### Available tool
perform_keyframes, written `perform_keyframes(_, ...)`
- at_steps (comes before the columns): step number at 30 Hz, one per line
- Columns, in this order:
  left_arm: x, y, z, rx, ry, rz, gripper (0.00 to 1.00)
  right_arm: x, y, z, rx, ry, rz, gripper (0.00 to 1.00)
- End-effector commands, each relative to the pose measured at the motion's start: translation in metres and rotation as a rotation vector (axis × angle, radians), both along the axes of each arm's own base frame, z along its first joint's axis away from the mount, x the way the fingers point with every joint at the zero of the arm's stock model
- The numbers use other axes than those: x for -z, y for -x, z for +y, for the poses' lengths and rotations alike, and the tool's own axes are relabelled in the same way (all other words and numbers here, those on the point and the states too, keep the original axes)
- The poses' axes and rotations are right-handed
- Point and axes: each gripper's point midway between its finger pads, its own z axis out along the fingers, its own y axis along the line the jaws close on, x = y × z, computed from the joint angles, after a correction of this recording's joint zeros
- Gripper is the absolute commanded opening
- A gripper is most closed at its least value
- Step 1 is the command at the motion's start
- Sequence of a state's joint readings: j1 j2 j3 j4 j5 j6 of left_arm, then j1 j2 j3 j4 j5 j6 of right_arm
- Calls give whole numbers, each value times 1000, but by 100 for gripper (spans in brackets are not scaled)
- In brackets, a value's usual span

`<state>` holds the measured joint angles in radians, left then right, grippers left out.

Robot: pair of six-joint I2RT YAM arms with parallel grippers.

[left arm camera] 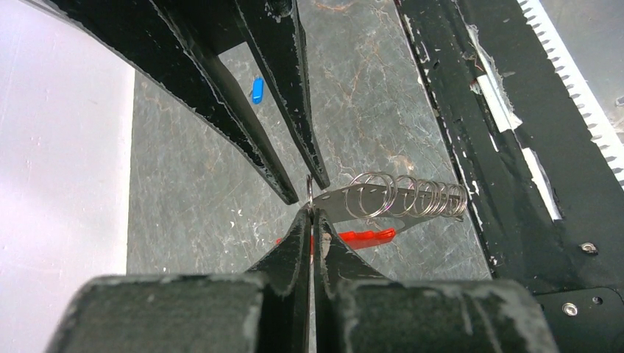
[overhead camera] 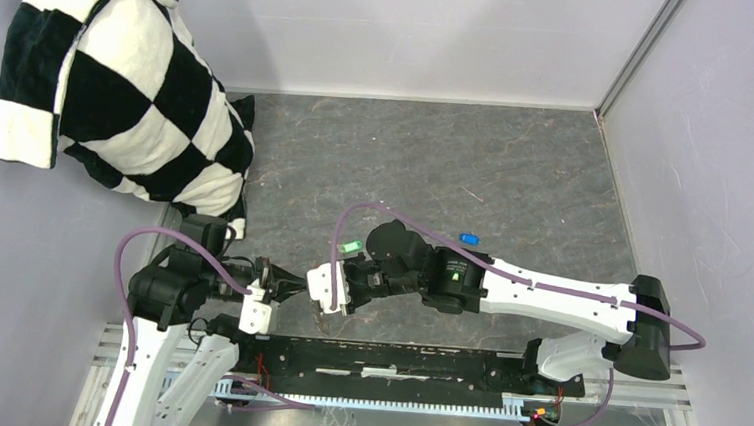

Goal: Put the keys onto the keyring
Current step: Adjust the keyring.

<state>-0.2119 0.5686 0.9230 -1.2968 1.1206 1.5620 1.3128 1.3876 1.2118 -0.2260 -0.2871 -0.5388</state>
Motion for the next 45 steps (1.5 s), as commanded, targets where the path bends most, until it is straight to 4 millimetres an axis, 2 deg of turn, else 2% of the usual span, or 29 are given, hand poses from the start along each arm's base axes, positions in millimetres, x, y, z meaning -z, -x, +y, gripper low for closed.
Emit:
perform_keyframes(1,-14,1,-2,26,17,-75,2,-33,-5,15,17,-108,-6,23)
perform_keyframes(4,-14,1,-2,26,15,-77,2,-32,-4,17,12,-110,9,22)
perform_keyframes(6,-13,1,-2,25,15,-76,2,-31,-6,18,24,-109,7,14)
perform_keyframes(8,-14,1,-2,25,16,-77,2,-33,-9,19,45,-122,3,2)
perform_keyframes(10,-15,2,-2,26,20,-72,3,-35,-14,18,82,-153,9,0)
perform_keyframes(12,-18,2,-3,19,36,-57,17,-43,-18,16,116,-222,21,0)
perform_keyframes(13,-20,1,-4,6,46,-39,23,-44,-18,13,122,-252,34,0)
perform_keyframes(14,-23,0,-4,-11,61,-17,27,-54,-18,10,125,-312,51,0)
perform_keyframes(16,-28,-3,-6,-59,93,53,34,-65,-16,2,118,-419,98,0)
perform_keyframes(18,-33,-6,-7,-90,125,91,36,-76,-10,-6,84,-517,142,0)
perform_keyframes(23,-43,-4,-10,-120,185,160,34,-89,2,-23,15,-679,209,0)
perform_keyframes(26,-45,1,-12,-102,200,200,30,-92,8,-25,-23,-718,241,0)
perform_keyframes(30,-47,-2,-15,-89,207,228,29,-95,14,-23,-73,-750,278,0)
perform_keyframes(34,-54,-4,-17,-91,220,261,29,-92,16,-22,-84,-755,289,0)
perform_keyframes(45,-72,12,-20,-32,256,303,30,-79,12,-17,-72,-720,293,0)
